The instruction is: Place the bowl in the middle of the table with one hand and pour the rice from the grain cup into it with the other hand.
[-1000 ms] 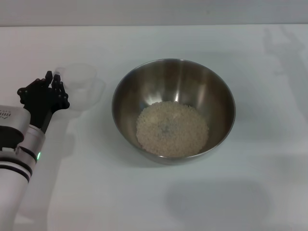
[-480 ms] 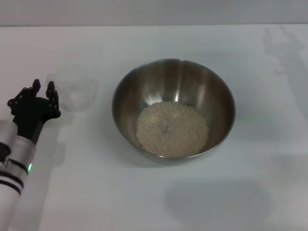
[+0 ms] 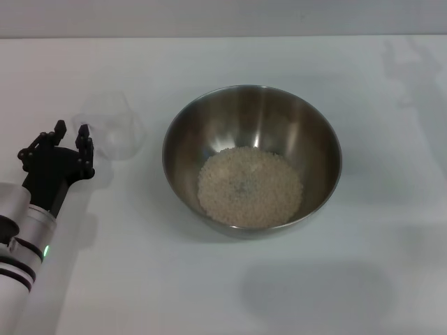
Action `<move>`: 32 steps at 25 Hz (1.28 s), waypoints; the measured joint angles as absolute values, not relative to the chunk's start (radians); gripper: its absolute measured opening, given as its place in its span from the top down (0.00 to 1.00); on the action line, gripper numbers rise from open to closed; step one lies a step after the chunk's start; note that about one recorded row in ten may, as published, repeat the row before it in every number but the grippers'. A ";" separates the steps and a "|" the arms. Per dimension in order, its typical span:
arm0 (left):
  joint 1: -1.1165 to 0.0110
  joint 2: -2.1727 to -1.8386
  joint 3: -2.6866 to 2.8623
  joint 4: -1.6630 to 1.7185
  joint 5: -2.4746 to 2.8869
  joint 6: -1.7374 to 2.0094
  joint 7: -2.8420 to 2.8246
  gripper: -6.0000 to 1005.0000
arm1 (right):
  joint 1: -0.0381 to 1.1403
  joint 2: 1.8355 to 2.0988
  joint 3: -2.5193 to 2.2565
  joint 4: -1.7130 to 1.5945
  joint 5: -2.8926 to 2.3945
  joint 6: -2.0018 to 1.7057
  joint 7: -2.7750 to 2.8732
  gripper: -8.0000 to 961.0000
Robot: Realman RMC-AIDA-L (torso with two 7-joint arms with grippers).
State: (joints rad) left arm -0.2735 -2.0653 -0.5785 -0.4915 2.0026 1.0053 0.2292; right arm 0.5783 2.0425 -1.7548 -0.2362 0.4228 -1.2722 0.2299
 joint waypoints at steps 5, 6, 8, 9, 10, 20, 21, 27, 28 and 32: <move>-0.268 -2.063 -0.578 -0.490 2.006 1.005 0.223 0.64 | 0.576 2.046 -1.755 -0.236 0.423 -1.273 0.230 0.41; -0.264 -2.063 -0.578 -0.490 2.009 1.009 0.223 0.64 | 0.577 2.046 -1.755 -0.236 0.423 -1.273 0.229 0.41; -0.247 -2.063 -0.579 -0.488 2.034 1.023 0.223 0.60 | 0.577 2.046 -1.755 -0.234 0.423 -1.273 0.229 0.40; -0.240 -2.063 -0.581 -0.487 2.043 1.030 0.223 0.56 | 0.577 2.046 -1.755 -0.234 0.423 -1.273 0.229 0.40; -0.233 -2.063 -0.581 -0.486 2.050 1.038 0.223 0.52 | 0.577 2.046 -1.755 -0.234 0.423 -1.273 0.229 0.40; -0.136 -2.066 -0.578 -0.422 2.161 1.340 0.078 0.44 | 0.571 2.048 -1.728 -0.233 0.423 -1.272 0.223 0.39; -0.140 -2.069 -0.579 -0.391 2.170 1.388 0.028 0.44 | 0.565 2.052 -1.727 -0.233 0.423 -1.271 0.216 0.39; -0.170 -2.070 -0.615 -0.375 2.164 1.438 -0.024 0.39 | 0.532 2.075 -1.738 -0.233 0.418 -1.266 0.213 0.39; -0.178 -2.070 -0.628 -0.375 2.164 1.439 -0.024 0.35 | 0.522 2.080 -1.745 -0.232 0.417 -1.265 0.213 0.39; -0.220 -2.071 -0.647 -0.351 2.163 1.434 -0.020 0.21 | 0.489 2.089 -1.782 -0.230 0.416 -1.265 0.213 0.38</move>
